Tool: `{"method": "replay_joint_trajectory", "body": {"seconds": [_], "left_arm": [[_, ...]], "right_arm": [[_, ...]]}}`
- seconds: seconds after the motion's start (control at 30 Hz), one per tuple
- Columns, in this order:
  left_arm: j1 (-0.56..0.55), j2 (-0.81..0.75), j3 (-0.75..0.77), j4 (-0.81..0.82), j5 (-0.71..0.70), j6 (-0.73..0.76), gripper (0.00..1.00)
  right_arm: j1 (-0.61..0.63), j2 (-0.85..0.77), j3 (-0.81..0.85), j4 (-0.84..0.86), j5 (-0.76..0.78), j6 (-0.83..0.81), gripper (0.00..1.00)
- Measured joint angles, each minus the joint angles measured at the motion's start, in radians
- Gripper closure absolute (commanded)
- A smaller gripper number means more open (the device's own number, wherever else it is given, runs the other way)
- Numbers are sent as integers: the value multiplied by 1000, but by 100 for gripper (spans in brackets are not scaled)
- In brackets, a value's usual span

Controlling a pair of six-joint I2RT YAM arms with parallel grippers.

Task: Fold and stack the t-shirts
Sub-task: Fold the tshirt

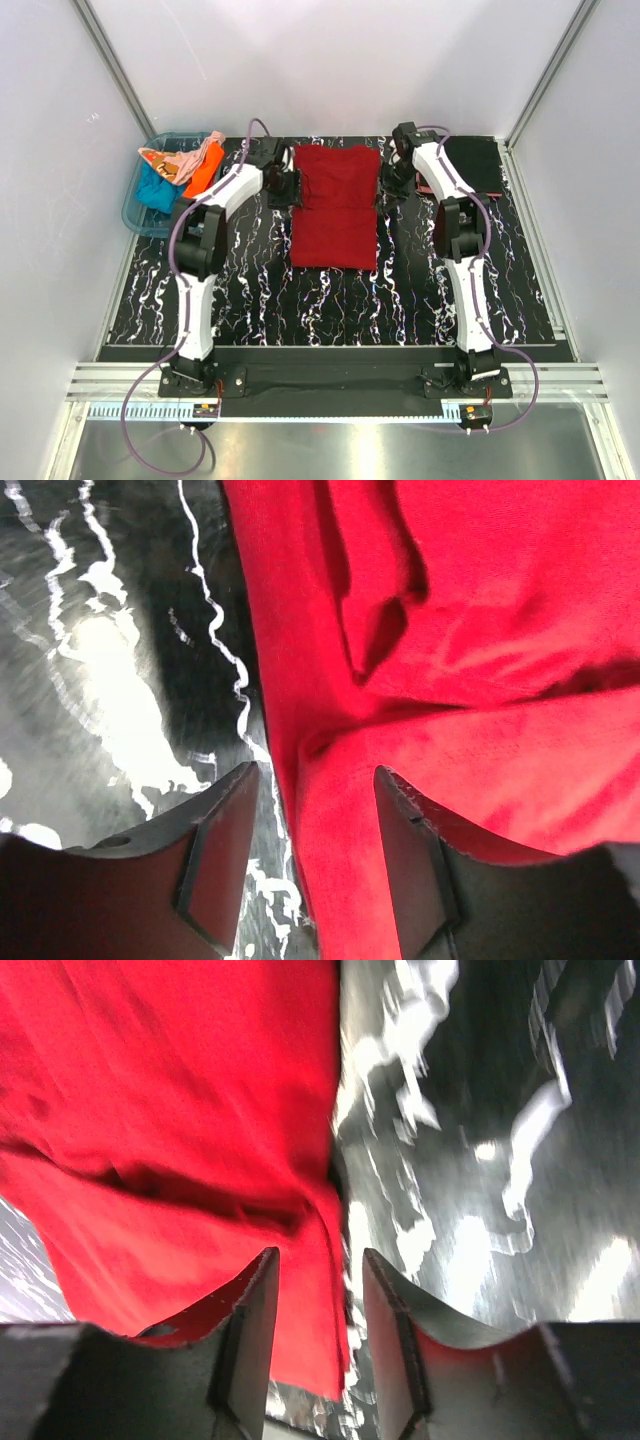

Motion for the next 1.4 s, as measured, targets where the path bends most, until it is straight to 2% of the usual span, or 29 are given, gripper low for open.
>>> {"method": "replay_joint_trajectory", "body": {"seconds": [0.07, 0.17, 0.27, 0.3, 0.37, 0.47, 0.57, 0.7, 0.9, 1.23, 1.4], "left_arm": [[1, -68, -44, 1, 13, -1, 50], [3, -197, -143, 69, 121, -34, 59], [3, -304, -281, 235, 276, -119, 64], [0, -316, -319, 288, 321, -150, 64], [-10, -300, -372, 379, 390, -207, 64], [-30, -214, -389, 432, 444, -252, 66], [-46, -122, -369, 413, 443, -261, 67], [-48, -25, -303, 349, 444, -272, 68], [-46, -20, -275, 320, 409, -262, 68], [-47, -20, -262, 285, 401, -229, 67], [-47, -20, -249, 260, 391, -213, 64]], "right_arm": [[0, -54, -79, 8, 11, -6, 52], [0, -210, -311, 52, -26, 12, 53], [11, -363, -526, 149, -118, 70, 64], [21, -401, -579, 191, -156, 94, 72], [53, -435, -640, 263, -215, 139, 78], [131, -430, -695, 382, -288, 198, 86], [208, -401, -725, 451, -344, 241, 89], [250, -359, -771, 521, -390, 258, 92], [231, -353, -920, 541, -394, 240, 92], [227, -391, -927, 525, -389, 188, 93], [209, -457, -1052, 604, -404, 197, 93]]}}
